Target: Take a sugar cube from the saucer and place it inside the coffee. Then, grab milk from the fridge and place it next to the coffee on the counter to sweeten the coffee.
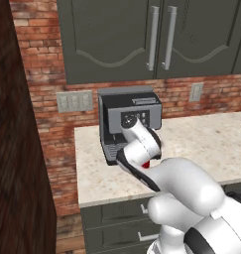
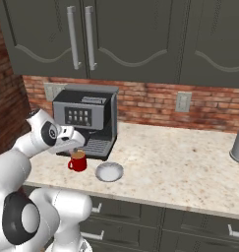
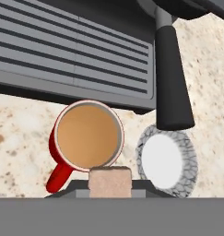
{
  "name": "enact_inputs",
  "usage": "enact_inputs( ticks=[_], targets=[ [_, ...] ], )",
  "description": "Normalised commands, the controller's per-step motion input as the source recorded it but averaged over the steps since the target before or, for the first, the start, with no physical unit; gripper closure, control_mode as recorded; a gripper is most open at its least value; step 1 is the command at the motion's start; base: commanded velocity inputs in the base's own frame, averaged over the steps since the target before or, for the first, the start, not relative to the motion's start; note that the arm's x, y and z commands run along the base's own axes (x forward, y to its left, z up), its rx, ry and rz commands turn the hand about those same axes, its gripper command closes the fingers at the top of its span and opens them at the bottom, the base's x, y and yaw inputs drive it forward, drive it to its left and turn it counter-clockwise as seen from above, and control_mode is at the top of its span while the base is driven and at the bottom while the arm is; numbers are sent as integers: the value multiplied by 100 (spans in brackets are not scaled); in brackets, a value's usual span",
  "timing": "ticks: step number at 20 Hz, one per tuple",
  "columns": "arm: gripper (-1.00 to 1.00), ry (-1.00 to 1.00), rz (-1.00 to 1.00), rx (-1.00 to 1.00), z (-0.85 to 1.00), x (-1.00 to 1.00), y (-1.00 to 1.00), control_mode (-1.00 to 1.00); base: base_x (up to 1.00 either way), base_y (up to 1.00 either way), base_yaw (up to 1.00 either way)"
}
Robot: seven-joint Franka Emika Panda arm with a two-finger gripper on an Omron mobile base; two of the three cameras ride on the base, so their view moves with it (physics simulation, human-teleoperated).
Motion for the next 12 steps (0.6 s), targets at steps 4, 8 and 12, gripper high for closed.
enact_inputs(
  ticks=[4,8,12],
  targets=[
    [100,0,-1,-6,-10,0,0,-100,0,0,0],
    [100,0,0,-5,-9,0,0,-100,0,0,0],
    [100,0,0,-4,-8,1,0,-100,0,0,0]
  ],
)
